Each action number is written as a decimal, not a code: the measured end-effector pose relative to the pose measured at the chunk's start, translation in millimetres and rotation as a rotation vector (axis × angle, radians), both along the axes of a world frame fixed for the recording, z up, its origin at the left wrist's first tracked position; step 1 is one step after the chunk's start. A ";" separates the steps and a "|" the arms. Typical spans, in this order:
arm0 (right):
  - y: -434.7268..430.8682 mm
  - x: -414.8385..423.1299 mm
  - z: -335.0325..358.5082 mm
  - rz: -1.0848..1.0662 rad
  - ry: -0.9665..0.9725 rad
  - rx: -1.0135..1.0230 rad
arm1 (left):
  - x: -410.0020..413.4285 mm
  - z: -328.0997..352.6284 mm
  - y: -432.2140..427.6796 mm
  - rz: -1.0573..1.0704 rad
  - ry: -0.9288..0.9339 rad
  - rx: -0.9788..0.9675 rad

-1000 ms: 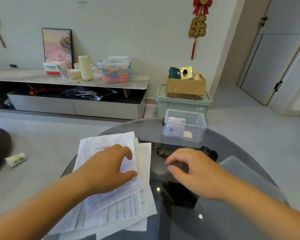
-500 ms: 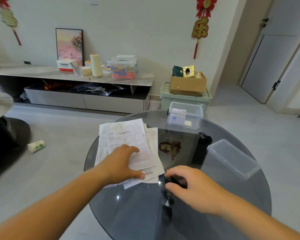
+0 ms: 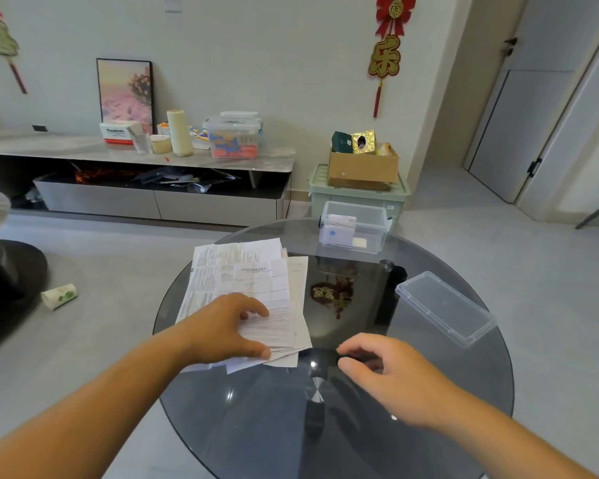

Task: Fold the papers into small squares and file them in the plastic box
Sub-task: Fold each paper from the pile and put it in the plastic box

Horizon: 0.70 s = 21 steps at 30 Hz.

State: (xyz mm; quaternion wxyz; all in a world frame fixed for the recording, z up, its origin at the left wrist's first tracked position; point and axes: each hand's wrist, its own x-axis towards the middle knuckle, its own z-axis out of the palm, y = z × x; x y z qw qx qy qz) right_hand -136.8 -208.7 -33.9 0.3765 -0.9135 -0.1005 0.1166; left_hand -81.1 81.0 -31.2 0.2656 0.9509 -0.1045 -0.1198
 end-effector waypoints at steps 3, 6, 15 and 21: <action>-0.2 -1.0 2.6 0.006 0.003 -0.002 | 1.6 1.3 1.3 0.007 0.010 -0.057; -0.3 -0.8 3.5 -0.001 -0.012 -0.005 | -1.7 6.1 -0.7 -0.011 -0.030 -0.052; -5.1 -7.8 25.8 0.069 -0.186 -0.042 | -34.6 24.5 -71.9 -0.203 -0.341 -0.082; -36.3 -4.2 1.7 0.065 -0.107 -0.096 | -44.8 10.6 -105.4 -0.344 -0.261 -0.042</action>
